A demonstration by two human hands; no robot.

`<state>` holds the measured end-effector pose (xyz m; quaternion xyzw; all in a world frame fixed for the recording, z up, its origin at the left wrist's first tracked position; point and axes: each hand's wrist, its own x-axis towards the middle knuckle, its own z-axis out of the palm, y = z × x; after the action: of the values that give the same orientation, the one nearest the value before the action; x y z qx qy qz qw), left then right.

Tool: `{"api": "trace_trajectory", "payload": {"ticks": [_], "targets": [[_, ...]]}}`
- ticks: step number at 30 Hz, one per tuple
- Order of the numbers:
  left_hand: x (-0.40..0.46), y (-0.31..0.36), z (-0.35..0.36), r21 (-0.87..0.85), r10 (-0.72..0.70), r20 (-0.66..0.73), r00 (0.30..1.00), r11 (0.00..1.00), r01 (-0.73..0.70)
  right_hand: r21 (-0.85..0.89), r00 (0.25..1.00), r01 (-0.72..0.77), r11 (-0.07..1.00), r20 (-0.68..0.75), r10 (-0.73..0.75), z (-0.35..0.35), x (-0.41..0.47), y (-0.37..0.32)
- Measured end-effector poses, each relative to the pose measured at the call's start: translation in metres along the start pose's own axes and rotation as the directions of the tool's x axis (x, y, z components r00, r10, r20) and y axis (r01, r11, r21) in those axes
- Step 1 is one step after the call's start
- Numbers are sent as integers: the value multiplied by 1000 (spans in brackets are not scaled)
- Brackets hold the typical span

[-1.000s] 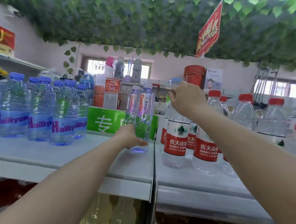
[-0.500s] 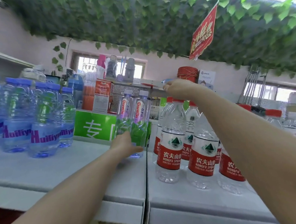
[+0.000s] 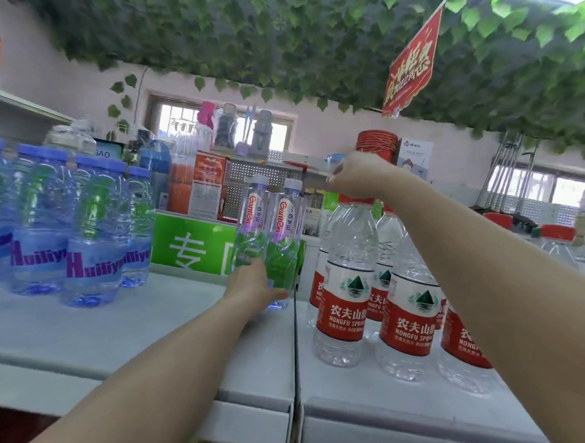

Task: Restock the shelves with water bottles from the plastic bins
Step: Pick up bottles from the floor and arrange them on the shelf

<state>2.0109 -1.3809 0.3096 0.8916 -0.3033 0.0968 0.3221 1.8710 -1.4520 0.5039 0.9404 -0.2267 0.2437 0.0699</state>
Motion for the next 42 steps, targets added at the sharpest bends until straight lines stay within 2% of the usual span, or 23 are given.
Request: {"api": "trace_trajectory", "payload": {"ticks": [2,4,6,7,9,11,16,21,23,27,32,38,42], "targets": [[-2,0,-4,27,10,14,1000,1000,-11,-98,976,47,994,-206,-66,6,5,-15],[-2,-1,-10,18,15,-12,1000,1000,-15,-96,949,145,985,-269,-166,19,7,-36],[-1,-4,-18,-37,18,-112,994,999,-23,-6,956,192,981,-227,-188,41,9,-53],[-1,-7,-24,-66,17,-183,983,997,-29,46,969,165,985,-196,-153,54,12,-59],[2,-13,-37,-101,-5,-316,949,995,-28,125,987,56,991,-158,-36,78,17,-62],[8,-22,-45,-104,-32,-360,932,995,-6,190,991,-45,981,-117,68,96,21,-61],[33,-36,-32,-90,-109,-156,982,991,96,388,974,-145,910,-105,200,112,30,-65],[37,-40,-20,32,-68,-52,996,997,70,348,973,-104,932,-160,168,117,32,-68],[37,-40,-20,37,-60,-49,997,997,62,327,973,-116,938,-153,174,116,35,-67],[36,-41,-20,36,-50,-52,997,998,52,418,978,-136,898,-88,189,111,34,-67],[35,-46,-21,51,-32,-31,999,998,34,479,977,-135,867,-80,196,113,37,-66],[22,-41,-38,68,-1,-70,998,998,5,408,975,-144,902,-100,201,109,28,-70],[1,-37,-65,62,82,-120,989,995,-75,321,972,-113,940,-159,172,94,5,-74]]}}
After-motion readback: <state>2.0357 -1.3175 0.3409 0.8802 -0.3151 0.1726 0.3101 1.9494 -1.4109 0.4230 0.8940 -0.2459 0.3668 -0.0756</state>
